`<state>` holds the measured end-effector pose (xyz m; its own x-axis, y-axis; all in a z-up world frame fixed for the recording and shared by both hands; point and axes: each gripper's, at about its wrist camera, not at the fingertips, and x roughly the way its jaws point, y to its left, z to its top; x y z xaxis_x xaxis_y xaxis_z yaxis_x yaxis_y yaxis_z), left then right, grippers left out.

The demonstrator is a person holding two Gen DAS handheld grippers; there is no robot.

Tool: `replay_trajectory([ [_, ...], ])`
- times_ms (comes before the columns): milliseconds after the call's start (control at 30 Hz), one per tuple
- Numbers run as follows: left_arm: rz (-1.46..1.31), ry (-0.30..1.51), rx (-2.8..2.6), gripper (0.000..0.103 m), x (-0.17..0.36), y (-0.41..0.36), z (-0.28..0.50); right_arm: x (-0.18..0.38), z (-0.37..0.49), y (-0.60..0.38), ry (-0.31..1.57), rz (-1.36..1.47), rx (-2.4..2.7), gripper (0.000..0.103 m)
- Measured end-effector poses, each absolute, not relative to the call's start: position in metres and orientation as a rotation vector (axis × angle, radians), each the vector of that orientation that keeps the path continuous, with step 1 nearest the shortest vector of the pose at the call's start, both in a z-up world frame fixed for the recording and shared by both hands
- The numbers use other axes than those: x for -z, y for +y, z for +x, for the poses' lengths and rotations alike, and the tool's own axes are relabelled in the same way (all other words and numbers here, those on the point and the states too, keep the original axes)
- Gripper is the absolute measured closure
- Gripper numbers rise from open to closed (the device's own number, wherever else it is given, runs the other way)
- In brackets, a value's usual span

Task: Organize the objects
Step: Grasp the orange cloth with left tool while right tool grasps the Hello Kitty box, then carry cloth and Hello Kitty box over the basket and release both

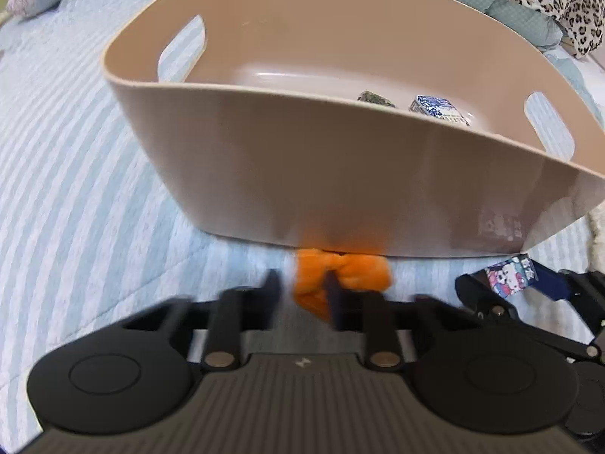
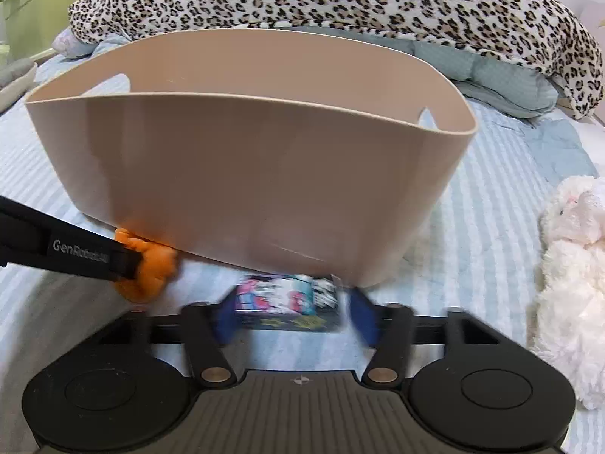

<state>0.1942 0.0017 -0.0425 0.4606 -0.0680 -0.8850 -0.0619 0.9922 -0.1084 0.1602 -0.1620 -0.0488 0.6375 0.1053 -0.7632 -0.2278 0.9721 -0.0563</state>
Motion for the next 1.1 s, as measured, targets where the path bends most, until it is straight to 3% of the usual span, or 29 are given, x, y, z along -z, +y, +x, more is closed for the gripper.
replay_trajectory([
  [100, -0.165, 1.11, 0.036, 0.097, 0.04, 0.014, 0.195, 0.045, 0.159, -0.162, 0.856, -0.147, -0.207, 0.056],
  [200, -0.214, 1.116, 0.063, 0.099, 0.034, 0.026, 0.194, 0.04, 0.157, -0.166, 0.853, -0.124, -0.217, 0.056],
  [833, -0.121, 1.001, 0.117, 0.1, 0.001, 0.036, 0.175, 0.01, 0.128, -0.175, 0.788, -0.138, -0.254, 0.056],
  [1100, -0.081, 0.909, 0.147, 0.1, -0.041, 0.042, 0.147, -0.028, 0.109, -0.18, 0.688, -0.118, -0.257, 0.056],
])
